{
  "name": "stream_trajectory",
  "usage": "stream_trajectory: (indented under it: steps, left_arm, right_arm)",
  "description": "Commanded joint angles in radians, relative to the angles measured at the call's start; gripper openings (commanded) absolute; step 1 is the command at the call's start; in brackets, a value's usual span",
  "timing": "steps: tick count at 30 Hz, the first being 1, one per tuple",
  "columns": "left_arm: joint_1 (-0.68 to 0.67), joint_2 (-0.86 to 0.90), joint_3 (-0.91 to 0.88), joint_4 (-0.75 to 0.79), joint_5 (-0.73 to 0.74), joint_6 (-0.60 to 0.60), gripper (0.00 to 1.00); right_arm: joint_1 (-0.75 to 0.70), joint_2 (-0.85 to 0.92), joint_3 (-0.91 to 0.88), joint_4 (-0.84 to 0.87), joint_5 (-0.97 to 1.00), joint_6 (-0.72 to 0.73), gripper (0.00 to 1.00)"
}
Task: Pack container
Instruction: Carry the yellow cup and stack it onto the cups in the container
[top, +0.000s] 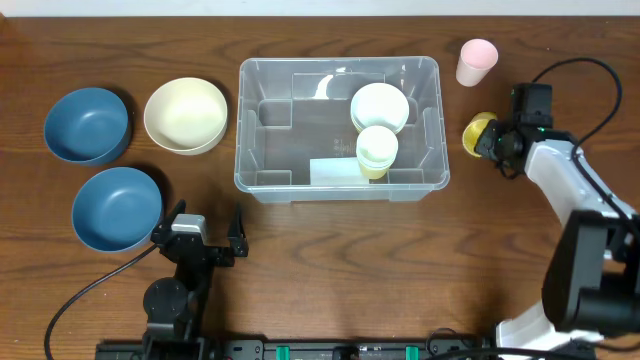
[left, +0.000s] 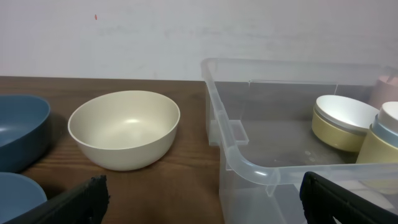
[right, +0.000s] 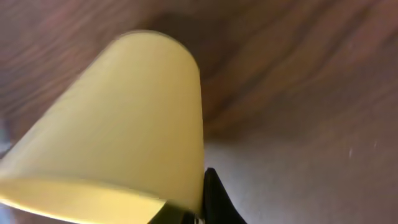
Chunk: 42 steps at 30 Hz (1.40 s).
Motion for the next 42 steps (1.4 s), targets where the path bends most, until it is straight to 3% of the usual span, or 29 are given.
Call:
stream_trajectory:
  steps: [1,11,18,30,42]
  left_arm:
    - [0.005,-0.005,-0.016,-0.035,0.015,0.013,0.98]
    - [0.005,-0.005,-0.016,-0.035,0.015,0.013,0.98]
    - [0.005,-0.005,-0.016,-0.035,0.015,0.013,0.98]
    - [0.005,-0.005,-0.016,-0.035,0.015,0.013,0.98]
    - [0.005,-0.005,-0.016,-0.035,0.015,0.013,0.98]
  right_arm:
    - [-0.006,-0.126,-0.009,-0.035,-0.090,0.039,0.01]
    - [-0.004,-0.516,-0.009,-0.171,-0.154,0.026,0.01]
    - [0.020,-0.664,-0.009,-0.279,-0.333,-0.012,0.01]
    - [0.234,-0.609,-0.009,-0.285,-0.447,-0.204,0.01]
    - [0.347,-0.403,-0.009,-0.195,-0.439,-0.198,0.01]
